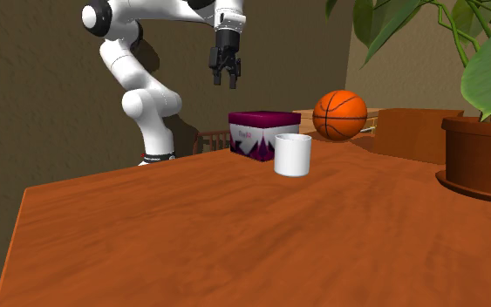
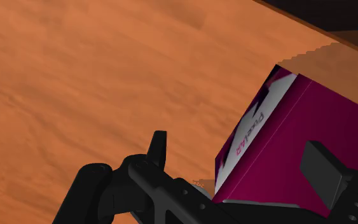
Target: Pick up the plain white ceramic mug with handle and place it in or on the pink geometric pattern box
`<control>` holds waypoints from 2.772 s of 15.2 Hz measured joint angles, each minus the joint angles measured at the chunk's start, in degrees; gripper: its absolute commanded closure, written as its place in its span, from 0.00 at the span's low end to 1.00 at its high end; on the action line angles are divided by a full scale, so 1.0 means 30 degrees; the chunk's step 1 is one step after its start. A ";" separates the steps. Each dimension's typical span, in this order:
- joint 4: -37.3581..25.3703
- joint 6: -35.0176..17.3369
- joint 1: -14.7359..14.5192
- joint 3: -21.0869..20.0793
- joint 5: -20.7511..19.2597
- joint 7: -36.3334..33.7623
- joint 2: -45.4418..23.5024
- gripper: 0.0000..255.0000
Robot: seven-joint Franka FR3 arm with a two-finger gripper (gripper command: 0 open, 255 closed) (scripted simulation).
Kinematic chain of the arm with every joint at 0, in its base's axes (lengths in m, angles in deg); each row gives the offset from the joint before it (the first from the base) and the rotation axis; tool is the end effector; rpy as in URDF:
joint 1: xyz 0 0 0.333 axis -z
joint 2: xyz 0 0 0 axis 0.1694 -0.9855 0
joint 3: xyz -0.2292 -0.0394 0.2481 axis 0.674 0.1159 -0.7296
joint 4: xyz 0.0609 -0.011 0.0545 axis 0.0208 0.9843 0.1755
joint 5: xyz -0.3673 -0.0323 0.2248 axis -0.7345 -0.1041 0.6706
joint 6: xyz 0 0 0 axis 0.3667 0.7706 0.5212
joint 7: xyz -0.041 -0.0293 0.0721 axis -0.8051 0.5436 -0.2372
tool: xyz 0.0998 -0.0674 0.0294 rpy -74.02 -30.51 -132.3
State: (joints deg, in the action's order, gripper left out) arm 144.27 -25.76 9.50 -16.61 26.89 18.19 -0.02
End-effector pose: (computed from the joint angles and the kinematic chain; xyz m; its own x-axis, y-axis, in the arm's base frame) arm 0.3405 0.0051 0.5460 0.9938 -0.1061 -0.0322 -0.1026 -0.9900 0.0965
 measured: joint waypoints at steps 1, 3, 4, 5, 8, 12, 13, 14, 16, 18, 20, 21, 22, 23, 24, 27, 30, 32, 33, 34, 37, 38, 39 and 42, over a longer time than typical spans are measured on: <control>0.0000 0.0000 0.0000 0.0000 0.0000 0.0000 0.0000 0.00; -0.0269 -0.0637 0.0099 0.0308 -0.0134 0.0327 -0.0861 0.00; -0.0349 -0.1074 0.0141 0.0482 -0.0182 0.0511 -0.1356 0.00; -0.0442 -0.1517 0.0223 0.0744 -0.0284 0.0800 -0.1861 0.00; -0.0890 -0.3117 0.0369 0.1418 -0.0425 0.1548 -0.3814 0.00; -0.2109 -0.4866 0.0496 0.2225 -0.0361 0.2595 -0.6647 0.00; -0.2474 -0.5279 0.0523 0.2425 -0.0300 0.2883 -0.7400 0.00; -0.2873 -0.5663 0.0566 0.2643 -0.0233 0.3212 -0.8157 0.00; -0.3489 -0.6394 0.0551 0.2884 0.0005 0.3646 -0.9483 0.00; -0.4506 -0.6923 0.0633 0.3233 0.0296 0.4318 -1.0984 0.00; -0.5634 -0.7244 0.0727 0.3522 0.0655 0.5005 -1.2431 0.00; -0.6245 -0.7354 0.0743 0.3594 0.0861 0.5257 -1.3146 0.00; -0.6712 -0.7646 0.0781 0.3671 0.1081 0.5534 -1.3914 0.00; -0.7445 -0.7756 0.0884 0.3792 0.1323 0.5931 -1.4776 0.00; -0.7749 -0.7946 0.0931 0.3831 0.1475 0.6124 -1.5282 0.00; -0.7815 -0.8447 0.0972 0.3846 0.1643 0.6309 -1.5853 0.00; -0.7481 -0.9165 0.0964 0.3824 0.1732 0.6339 -1.6242 0.00; -0.7182 -0.9634 0.0997 0.3841 0.1776 0.6419 -1.6422 0.00; -0.7152 -0.9708 0.0997 0.3840 0.1785 0.6423 -1.6463 0.00; -0.7137 -0.9748 0.1001 0.3841 0.1790 0.6432 -1.6485 0.00; -0.7128 -0.9780 0.0999 0.3839 0.1794 0.6430 -1.6502 0.00; -0.7127 -0.9783 0.0999 0.3839 0.1794 0.6430 -1.6503 0.00; -0.7127 -0.9783 0.0999 0.3839 0.1794 0.6430 -1.6503 1.00; -0.7127 -0.9783 0.0999 0.3839 0.1794 0.6430 -1.6503 1.00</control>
State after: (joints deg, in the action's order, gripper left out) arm 122.89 -55.11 12.50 -5.10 32.27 37.48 -49.53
